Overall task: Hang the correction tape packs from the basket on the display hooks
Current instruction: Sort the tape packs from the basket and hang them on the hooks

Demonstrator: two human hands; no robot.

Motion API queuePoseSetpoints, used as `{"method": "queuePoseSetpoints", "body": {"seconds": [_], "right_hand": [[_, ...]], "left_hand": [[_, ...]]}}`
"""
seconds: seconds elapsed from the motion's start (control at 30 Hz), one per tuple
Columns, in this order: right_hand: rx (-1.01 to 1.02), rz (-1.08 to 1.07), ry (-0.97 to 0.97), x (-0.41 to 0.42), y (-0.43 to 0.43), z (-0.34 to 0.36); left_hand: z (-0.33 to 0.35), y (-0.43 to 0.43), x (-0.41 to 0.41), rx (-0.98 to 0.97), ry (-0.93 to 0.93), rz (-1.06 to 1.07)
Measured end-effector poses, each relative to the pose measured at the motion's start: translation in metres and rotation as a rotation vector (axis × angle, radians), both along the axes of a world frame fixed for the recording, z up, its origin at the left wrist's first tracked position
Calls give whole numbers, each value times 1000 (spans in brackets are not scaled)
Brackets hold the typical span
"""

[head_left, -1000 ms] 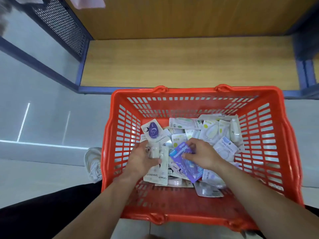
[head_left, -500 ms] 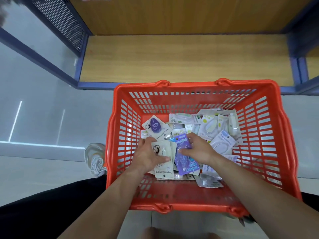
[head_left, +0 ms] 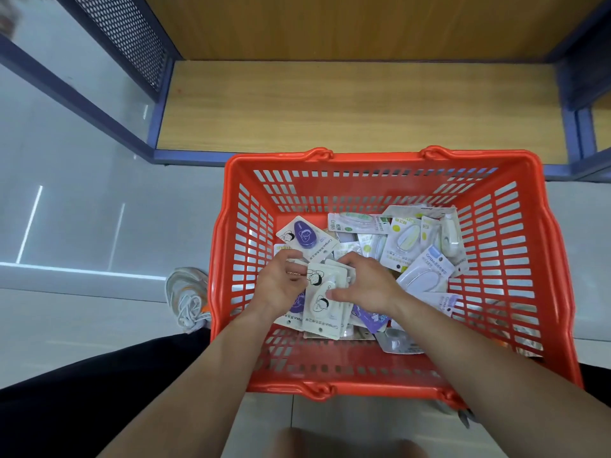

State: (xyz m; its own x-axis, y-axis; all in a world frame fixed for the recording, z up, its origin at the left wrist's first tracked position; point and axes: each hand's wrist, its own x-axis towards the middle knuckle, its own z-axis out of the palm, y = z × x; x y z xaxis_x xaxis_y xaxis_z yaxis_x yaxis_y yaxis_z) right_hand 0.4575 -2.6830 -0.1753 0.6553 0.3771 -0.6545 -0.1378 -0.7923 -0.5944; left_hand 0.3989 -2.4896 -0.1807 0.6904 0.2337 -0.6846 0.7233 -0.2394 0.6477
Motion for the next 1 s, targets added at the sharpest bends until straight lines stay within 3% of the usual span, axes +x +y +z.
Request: {"method": "queuePoseSetpoints", "body": {"seconds": [0.1, 0.23, 0.37, 0.73, 0.93, 1.0], "right_hand": [[98, -169, 96, 9, -10, -1], [188, -383, 95, 28, -30, 2], [217, -425, 114, 44, -51, 5], [251, -522, 155, 50, -66, 3], [349, -555, 159, 53, -64, 40], [367, -541, 117, 55, -67, 63]], "left_hand": [[-4, 0, 1, 94, 21, 17], [-7, 2, -2, 254, 126, -177], [-8, -5, -7, 276, 137, -294], [3, -5, -5, 282, 146, -308], [54, 3, 17, 299, 70, -282], [85, 5, 28, 206, 1, -271]]}}
